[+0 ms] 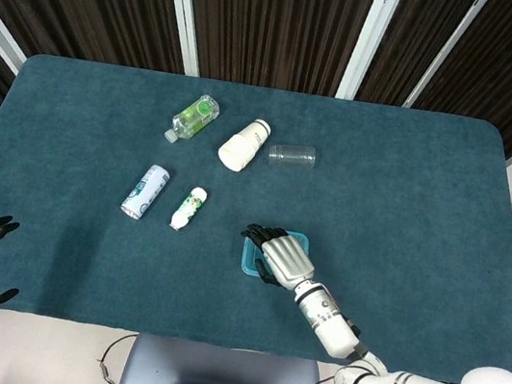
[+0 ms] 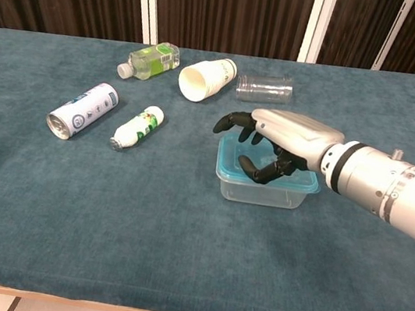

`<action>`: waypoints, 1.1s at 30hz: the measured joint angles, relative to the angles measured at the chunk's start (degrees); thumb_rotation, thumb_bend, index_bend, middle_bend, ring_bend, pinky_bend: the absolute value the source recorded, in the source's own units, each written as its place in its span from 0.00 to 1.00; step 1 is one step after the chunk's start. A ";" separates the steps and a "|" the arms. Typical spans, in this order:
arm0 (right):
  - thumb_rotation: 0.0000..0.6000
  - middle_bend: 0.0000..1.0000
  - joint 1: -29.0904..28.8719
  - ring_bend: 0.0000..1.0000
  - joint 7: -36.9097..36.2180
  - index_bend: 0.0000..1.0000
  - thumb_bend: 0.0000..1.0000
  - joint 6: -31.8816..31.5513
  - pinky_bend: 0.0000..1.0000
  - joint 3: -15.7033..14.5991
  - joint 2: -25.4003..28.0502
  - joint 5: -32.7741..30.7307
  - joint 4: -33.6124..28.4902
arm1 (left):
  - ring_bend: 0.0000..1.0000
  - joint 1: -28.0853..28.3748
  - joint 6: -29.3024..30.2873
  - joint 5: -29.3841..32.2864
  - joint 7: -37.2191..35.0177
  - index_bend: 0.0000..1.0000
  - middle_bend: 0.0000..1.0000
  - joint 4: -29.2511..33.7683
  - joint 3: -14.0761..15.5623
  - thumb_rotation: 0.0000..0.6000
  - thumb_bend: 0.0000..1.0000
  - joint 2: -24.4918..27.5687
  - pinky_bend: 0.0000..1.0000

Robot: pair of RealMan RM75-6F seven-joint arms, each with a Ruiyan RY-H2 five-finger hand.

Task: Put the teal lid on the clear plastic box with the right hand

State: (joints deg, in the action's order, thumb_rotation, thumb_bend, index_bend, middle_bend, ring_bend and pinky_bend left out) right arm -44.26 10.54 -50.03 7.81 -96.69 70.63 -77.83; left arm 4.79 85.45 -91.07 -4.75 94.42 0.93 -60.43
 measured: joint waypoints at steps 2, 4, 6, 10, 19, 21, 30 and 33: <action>1.00 0.26 0.07 0.27 -0.32 0.31 0.42 0.15 0.38 -0.09 0.02 0.09 0.23 | 0.06 -0.01 0.00 -0.01 0.03 0.15 0.09 0.04 0.01 1.00 0.37 0.01 0.32; 1.00 0.26 0.12 0.27 -0.65 0.31 0.42 0.27 0.38 -0.14 0.01 0.18 0.44 | 0.06 -0.04 0.06 -0.05 0.04 0.14 0.09 0.08 0.03 1.00 0.37 0.05 0.32; 1.00 0.26 0.17 0.27 -0.99 0.31 0.42 0.30 0.38 -0.17 0.01 0.43 0.65 | 0.06 0.01 -0.03 -0.02 0.05 0.14 0.09 0.03 0.01 1.00 0.37 0.00 0.32; 1.00 0.26 0.38 0.27 -1.71 0.31 0.42 -0.59 0.38 -0.12 0.10 1.51 0.43 | 0.06 0.01 -0.02 0.00 0.10 0.15 0.10 0.02 -0.01 1.00 0.37 -0.03 0.32; 1.00 0.26 1.75 0.27 -3.38 0.31 0.42 -5.69 0.38 -0.02 1.88 5.96 -2.62 | 0.06 0.01 0.03 0.00 0.34 0.15 0.10 -0.01 -0.06 1.00 0.37 -0.15 0.32; 1.00 0.26 2.23 0.27 -3.68 0.31 0.42 -7.10 0.38 -0.21 2.62 7.35 -3.76 | 0.06 0.02 -0.01 0.03 0.36 0.14 0.10 0.02 -0.06 1.00 0.37 -0.15 0.32; 1.00 0.26 3.53 0.27 -4.97 0.31 0.42 -7.88 0.38 -3.22 7.75 11.84 -9.69 | 0.06 0.03 -0.16 0.22 0.16 0.15 0.10 0.12 -0.08 1.00 0.37 -0.06 0.32; 1.00 0.26 3.63 0.27 -5.10 0.31 0.42 -6.67 0.38 -4.49 8.75 12.56 -10.90 | 0.06 0.04 -0.14 0.13 0.28 0.15 0.10 0.15 -0.06 1.00 0.37 -0.08 0.32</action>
State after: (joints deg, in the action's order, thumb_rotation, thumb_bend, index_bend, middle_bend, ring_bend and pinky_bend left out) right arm -40.62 5.44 -56.70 3.32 -87.94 83.19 -88.73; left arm 4.83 85.31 -90.94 -4.46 94.57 0.87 -60.51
